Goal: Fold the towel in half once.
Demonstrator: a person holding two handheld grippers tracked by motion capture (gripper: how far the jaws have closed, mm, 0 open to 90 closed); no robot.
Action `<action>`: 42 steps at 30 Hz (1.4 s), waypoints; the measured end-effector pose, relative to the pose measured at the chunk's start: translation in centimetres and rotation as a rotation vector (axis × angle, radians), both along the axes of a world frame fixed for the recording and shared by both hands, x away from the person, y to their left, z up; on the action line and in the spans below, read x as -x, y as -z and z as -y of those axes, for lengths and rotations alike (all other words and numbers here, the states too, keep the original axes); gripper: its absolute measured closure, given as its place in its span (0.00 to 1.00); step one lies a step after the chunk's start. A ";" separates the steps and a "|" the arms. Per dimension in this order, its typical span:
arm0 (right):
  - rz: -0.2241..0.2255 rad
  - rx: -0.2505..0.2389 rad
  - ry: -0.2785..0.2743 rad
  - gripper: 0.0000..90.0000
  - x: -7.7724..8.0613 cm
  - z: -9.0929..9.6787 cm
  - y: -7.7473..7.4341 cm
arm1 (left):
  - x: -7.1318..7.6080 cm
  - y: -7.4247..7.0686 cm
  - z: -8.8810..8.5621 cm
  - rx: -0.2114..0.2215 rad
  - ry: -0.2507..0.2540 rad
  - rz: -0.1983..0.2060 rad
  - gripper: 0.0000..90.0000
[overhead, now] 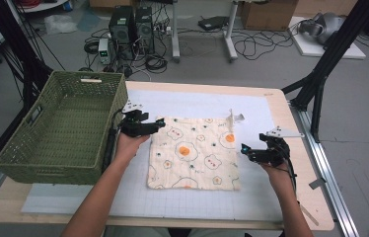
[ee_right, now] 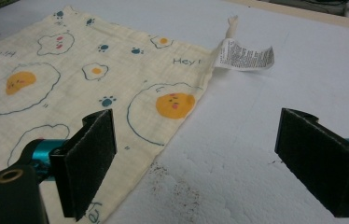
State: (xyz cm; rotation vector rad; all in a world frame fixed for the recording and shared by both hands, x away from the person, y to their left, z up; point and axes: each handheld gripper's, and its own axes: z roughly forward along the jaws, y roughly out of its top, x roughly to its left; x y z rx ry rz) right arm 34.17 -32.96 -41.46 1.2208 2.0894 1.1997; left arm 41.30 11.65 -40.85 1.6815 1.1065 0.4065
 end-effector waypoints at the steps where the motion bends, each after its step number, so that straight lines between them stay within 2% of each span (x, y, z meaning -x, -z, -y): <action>1: 0.001 0.001 -0.002 0.13 0.0 0.0 0.0 | -0.3 -0.1 0.0 -0.004 -0.001 -0.001 0.30; 3: -0.001 0.004 -0.007 0.13 0.0 0.0 0.0 | -0.9 -0.1 0.1 0.004 -0.007 -0.011 0.35; 6: -0.003 0.004 -0.010 0.13 0.0 -0.2 0.0 | -2.0 0.0 0.2 -0.011 -0.021 -0.035 0.39; 8: -0.004 0.006 -0.011 0.13 0.0 -0.2 0.1 | -2.7 0.2 0.4 -0.006 -0.027 -0.060 0.41; 9: -0.004 0.005 -0.011 0.13 0.0 -0.2 0.1 | -3.0 0.5 0.4 0.010 -0.024 -0.065 0.42; 11: -0.002 0.002 -0.009 0.13 0.0 -0.2 0.0 | -3.2 0.7 0.4 0.021 -0.026 -0.078 0.48; 12: -0.004 0.001 -0.007 0.13 0.0 -0.2 0.0 | -3.5 1.4 0.3 0.010 -0.037 -0.103 0.48; 14: -0.002 0.002 -0.008 0.13 0.0 -0.1 0.0 | -3.9 2.0 0.2 -0.006 -0.046 -0.127 0.48; 16: -0.010 -0.002 -0.006 0.13 -0.1 -0.1 0.1 | -4.2 2.5 0.2 -0.020 -0.059 -0.134 0.48; 23: -0.015 0.003 -0.012 0.13 -0.2 -0.2 0.2 | -4.6 3.4 0.5 -0.045 -0.067 -0.144 0.50; 33: -0.026 0.001 -0.016 0.13 -0.2 -0.4 0.3 | -4.8 3.9 0.8 -0.073 -0.079 -0.147 0.51; 36: -0.027 0.003 -0.018 0.13 -0.3 -0.3 0.4 | -4.8 3.8 1.0 -0.078 -0.077 -0.148 0.51; 40: -0.028 -0.001 -0.017 0.13 -0.4 -0.3 0.4 | -5.1 2.9 1.8 -0.126 -0.052 -0.123 0.50; 42: -0.026 0.002 -0.020 0.13 -0.4 -0.3 0.4 | -5.4 2.8 2.0 -0.140 -0.053 -0.125 0.50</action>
